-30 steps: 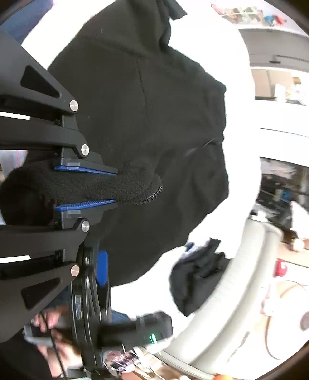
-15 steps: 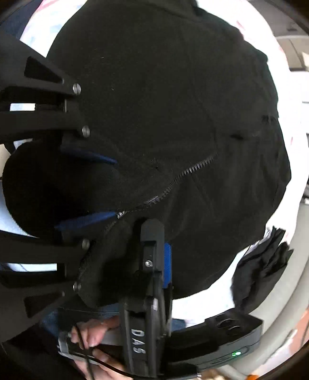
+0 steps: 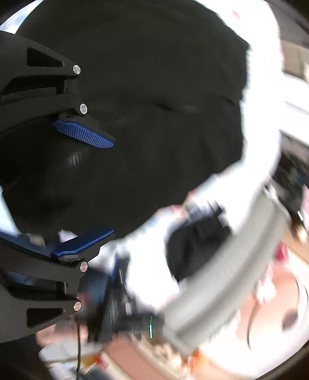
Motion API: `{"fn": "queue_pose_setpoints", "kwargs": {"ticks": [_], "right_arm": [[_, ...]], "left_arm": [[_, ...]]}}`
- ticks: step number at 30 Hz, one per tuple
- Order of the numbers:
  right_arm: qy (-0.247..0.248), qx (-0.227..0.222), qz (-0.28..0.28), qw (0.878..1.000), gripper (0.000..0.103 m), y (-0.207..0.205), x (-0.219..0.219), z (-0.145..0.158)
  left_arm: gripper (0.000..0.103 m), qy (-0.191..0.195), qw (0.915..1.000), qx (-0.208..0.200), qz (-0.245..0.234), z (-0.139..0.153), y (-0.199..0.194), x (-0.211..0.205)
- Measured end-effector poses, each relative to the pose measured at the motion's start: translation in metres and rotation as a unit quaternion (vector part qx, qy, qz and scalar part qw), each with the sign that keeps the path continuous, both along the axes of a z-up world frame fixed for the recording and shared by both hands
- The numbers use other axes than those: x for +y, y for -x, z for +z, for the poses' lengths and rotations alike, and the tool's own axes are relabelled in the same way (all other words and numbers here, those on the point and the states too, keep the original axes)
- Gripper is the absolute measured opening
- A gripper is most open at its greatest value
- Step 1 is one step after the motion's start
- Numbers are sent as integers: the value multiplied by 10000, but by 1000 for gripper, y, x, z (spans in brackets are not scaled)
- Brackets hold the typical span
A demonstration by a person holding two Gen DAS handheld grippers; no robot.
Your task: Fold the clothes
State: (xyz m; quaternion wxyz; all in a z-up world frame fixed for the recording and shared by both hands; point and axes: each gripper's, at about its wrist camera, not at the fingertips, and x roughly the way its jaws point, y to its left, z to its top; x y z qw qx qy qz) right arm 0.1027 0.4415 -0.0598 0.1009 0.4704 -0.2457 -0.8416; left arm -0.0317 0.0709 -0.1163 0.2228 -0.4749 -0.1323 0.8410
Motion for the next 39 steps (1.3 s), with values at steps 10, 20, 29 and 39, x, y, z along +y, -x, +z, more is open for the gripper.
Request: {"fn": "queue_pose_setpoints", "kwargs": {"ticks": [10,20,29,39], "right_arm": [[-55,-40,-375,9993,76,-9,49,-7],[-372,-443,-837,9948,73,-5,72,-10],[-29,-600,-679,9959,73,-4,63,-20],[-272,-524,-412,9974,74,13,43,-11]], "left_arm": [[71,410,9980,347,-347,19,-11,43],[78,685,9804,168,-1838,12,35,142],[55,1316,9786,-132,-1579,-23,61,174],[7,213,9992,337,-102,18,54,61]]}}
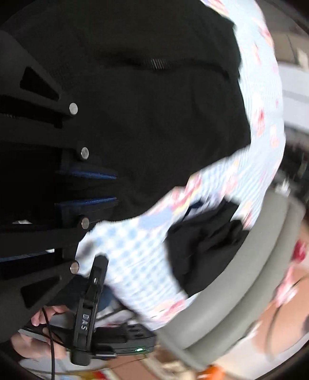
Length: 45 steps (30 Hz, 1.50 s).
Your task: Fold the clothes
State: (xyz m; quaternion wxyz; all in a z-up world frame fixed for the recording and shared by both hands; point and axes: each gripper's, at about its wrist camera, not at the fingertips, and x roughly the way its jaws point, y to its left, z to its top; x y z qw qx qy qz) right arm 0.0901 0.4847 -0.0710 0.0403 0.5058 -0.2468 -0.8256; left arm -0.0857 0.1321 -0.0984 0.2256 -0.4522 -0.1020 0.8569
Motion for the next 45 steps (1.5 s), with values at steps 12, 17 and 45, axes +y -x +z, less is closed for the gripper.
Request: {"fn": "queue_pose_setpoints", "kwargs": {"ticks": [12,17,45], "right_arm": [[116,-129,127,9998,74,29,-34,-15],[-372,43,-360,9987,74,12,-14,-7],[-380,-2,-207,9991,74,-10,17,1]], "left_arm": [[58,-972,9950,-187,138,-13,-12,-51],[61,-865,9943,-235,-585,-8,13,16],[56,-13,9870,218,-1591,13,27,108]]}}
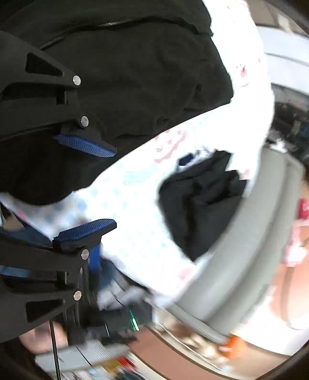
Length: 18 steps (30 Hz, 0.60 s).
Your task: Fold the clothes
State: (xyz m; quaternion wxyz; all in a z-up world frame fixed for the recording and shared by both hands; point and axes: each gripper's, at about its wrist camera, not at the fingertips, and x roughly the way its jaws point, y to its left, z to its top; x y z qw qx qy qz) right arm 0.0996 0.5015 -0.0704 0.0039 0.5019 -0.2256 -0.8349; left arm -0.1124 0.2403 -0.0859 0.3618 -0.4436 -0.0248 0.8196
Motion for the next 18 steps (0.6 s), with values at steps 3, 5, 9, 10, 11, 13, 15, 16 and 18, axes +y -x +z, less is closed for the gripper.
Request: {"fn": "queue_pose_setpoints", "kwargs": {"ticks": [3,5,9,10,11,13,15,16,18], "right_arm": [[100,68,-233,9997,74,-7,16,4],[313,81,-277,9991,74,-5,24,2],[870,192,310,9955,74,22,14,-2],[984,235,494,9936,74,30,9,-2],[1058,276,675,9917,74,43,4,-2],[1080,365,943,9890,74,73,-8,0],[968,459,1086,9883,74,106,-17,-3],[915,503,1148,9879,74,125,-22,-7],[929,348,1158,9883,72,165,-29,-23]], "left_arm": [[57,104,9991,-347,-241,-29,11,25],[57,262,9984,-481,-156,-45,17,30],[26,791,9942,-430,594,-61,12,2],[22,683,9931,-520,801,-62,14,-16],[21,602,9919,-588,952,-63,15,-35],[18,258,9901,-761,1150,-66,15,-61],[18,-83,9879,-927,1241,-68,12,-76],[18,-183,9872,-962,1256,-69,11,-79],[18,-306,9865,-986,1273,-71,8,-81]]}}
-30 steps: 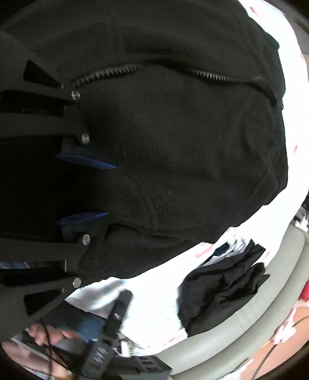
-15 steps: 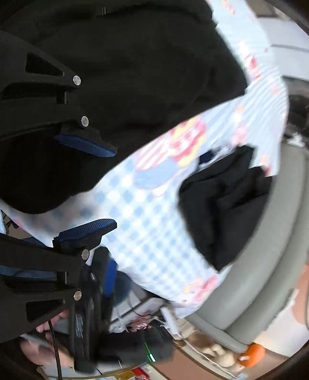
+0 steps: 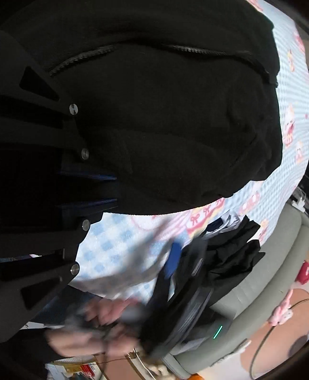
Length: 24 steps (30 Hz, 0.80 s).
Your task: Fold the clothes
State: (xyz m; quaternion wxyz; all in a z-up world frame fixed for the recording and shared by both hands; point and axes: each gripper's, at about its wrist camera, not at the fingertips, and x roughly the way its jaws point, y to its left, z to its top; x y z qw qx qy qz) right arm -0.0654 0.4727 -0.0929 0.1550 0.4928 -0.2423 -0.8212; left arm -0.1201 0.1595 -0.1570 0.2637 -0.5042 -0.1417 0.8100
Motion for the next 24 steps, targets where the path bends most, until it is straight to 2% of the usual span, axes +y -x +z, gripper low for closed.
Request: {"fn": "queue_pose_setpoints", "kwargs": {"ticks": [3,7,9,11,12,13,14,15,16,17,18,19,20,21,23,24], "right_arm": [[471,-363,-94,9982,69,46,-3,-28],[852,-475,-277,9948,69,93,-5,-58],[868,-501,-245,9947,68,109,-13,-66],[797,-563,-184,9951,63,122,-25,-73],[733,-469,-2,9962,52,124,-35,-67],[667,-364,193,9969,32,126,-45,-60],[719,-214,357,9965,27,124,-51,-52],[744,-37,417,9964,21,119,-55,-45],[765,142,469,9959,19,113,-58,-38],[811,258,416,9955,19,108,-60,-38],[858,178,353,9955,19,106,-64,-49],[885,-119,335,9954,28,111,-67,-66],[910,-432,321,9944,24,117,-69,-84],[1079,-580,173,9923,14,120,-65,-94],[1098,-458,72,9929,8,119,-60,-83],[769,-140,48,9969,4,111,-60,-64]], "left_arm": [[18,-264,9996,-91,37,-6,0,-5],[18,-624,9978,-230,44,-13,1,-12],[19,-809,9963,-304,13,-13,2,-15],[23,-973,9949,-267,0,-7,0,-18],[31,-1038,9944,-165,51,-1,-1,-21],[37,-1102,9938,-28,123,7,-3,-26],[40,-1166,9929,108,195,14,-4,-30],[47,-1206,9919,239,319,21,-5,-37],[52,-1179,9912,318,501,24,-2,-44],[52,-1107,9910,344,674,23,2,-51],[52,-1021,9909,324,811,21,6,-57],[52,-889,9917,214,901,16,11,-59],[52,-721,9925,64,985,11,17,-61],[52,-566,9929,-42,1049,7,20,-62],[52,-437,9934,-41,1063,7,20,-61],[52,-415,9938,-23,1029,8,18,-58]]}}
